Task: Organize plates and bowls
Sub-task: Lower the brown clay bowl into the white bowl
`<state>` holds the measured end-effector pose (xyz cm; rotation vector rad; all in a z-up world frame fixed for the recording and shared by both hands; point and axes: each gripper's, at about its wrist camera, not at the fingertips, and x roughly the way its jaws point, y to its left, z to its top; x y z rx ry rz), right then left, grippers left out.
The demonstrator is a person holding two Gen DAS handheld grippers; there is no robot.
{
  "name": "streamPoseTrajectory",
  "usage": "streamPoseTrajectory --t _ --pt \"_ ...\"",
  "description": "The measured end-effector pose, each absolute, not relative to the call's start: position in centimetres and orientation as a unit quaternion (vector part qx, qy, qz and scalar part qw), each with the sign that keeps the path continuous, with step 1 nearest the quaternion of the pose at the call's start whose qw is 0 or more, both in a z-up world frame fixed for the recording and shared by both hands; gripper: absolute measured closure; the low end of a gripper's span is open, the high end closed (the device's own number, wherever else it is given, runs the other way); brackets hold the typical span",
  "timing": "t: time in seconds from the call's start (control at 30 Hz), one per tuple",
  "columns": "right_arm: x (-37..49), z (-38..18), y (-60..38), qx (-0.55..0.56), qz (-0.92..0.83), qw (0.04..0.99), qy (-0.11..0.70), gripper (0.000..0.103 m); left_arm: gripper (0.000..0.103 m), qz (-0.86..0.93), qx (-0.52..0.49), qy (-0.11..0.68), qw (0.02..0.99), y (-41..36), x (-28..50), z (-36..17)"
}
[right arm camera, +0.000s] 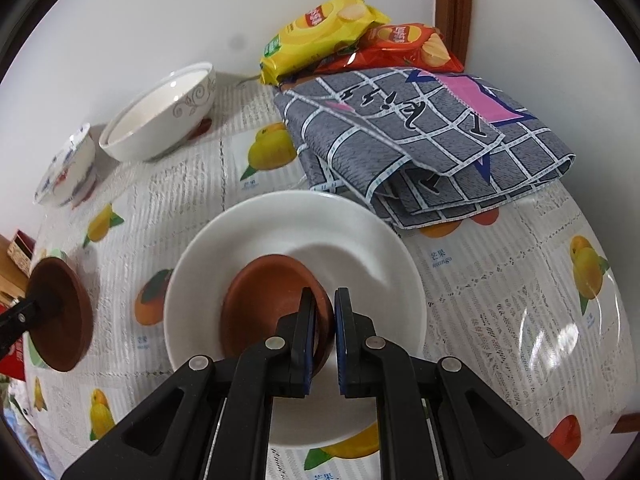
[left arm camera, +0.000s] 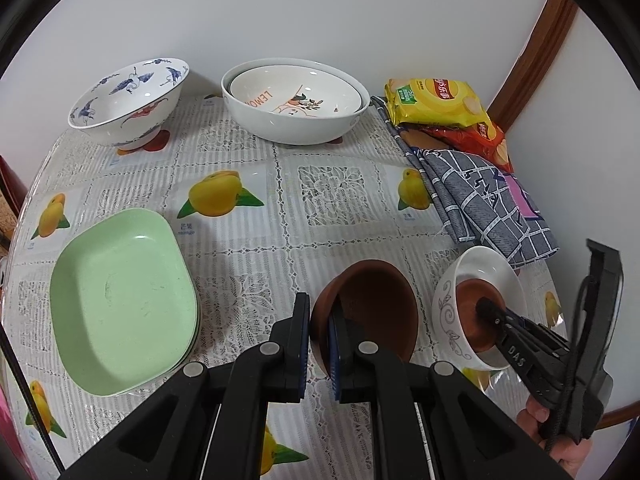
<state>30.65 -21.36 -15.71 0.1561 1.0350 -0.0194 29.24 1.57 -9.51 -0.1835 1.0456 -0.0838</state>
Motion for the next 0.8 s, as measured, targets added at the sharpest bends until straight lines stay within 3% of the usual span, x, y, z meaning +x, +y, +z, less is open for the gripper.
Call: streamPoseTrajectory --t 0.8 --pt "31.6 -16.6 -19.4 -0.037 -0.067 0.87 0.488 0.083 0.094 -0.049 -0.105 0.505 0.855 2.6 29.2 -10.4"
